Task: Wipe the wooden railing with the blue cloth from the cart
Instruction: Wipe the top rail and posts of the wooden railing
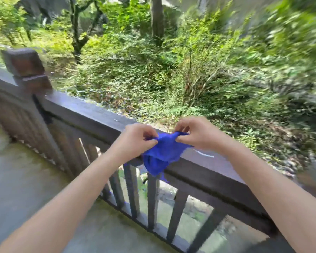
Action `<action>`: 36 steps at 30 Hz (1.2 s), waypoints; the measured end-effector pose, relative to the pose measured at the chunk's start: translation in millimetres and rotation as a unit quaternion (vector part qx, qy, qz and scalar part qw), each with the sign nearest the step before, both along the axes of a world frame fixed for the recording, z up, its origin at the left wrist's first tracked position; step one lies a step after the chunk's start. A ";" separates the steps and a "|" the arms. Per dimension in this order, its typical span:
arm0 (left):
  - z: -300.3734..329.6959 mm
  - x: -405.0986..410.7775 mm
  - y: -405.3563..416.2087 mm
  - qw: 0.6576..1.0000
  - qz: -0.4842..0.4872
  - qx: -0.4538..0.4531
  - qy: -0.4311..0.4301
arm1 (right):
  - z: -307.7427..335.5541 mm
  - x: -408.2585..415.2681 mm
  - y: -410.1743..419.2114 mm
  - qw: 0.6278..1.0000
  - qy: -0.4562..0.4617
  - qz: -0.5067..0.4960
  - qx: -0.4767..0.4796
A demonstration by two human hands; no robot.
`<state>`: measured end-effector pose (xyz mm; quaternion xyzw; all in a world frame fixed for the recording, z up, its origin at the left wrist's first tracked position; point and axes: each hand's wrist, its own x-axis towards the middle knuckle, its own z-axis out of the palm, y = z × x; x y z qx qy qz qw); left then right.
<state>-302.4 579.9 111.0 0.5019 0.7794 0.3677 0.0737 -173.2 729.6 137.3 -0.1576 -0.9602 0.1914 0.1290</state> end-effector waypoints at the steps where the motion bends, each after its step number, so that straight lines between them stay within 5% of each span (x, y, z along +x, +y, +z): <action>1: 3.4 3.7 19.6 1.000 -0.029 -0.006 0.003 | 4.1 12.5 12.0 1.000 0.000 -0.023 0.003; 17: 14.7 126.8 197.6 0.912 -0.403 -0.006 0.079 | 4.0 181.4 64.2 0.912 -0.037 -0.407 0.028; 28: -83.1 165.6 192.2 0.914 -0.383 -0.006 0.131 | -107.6 194.6 44.2 0.842 -0.005 -0.536 -0.053; 31: -100.5 182.3 179.0 0.900 -0.362 0.057 0.235 | -130.1 190.4 38.1 0.853 -0.004 -0.519 -0.046; 36: -111.1 185.2 181.8 0.901 -0.324 -0.046 0.285 | -144.1 192.5 51.1 0.868 -0.059 -0.493 0.005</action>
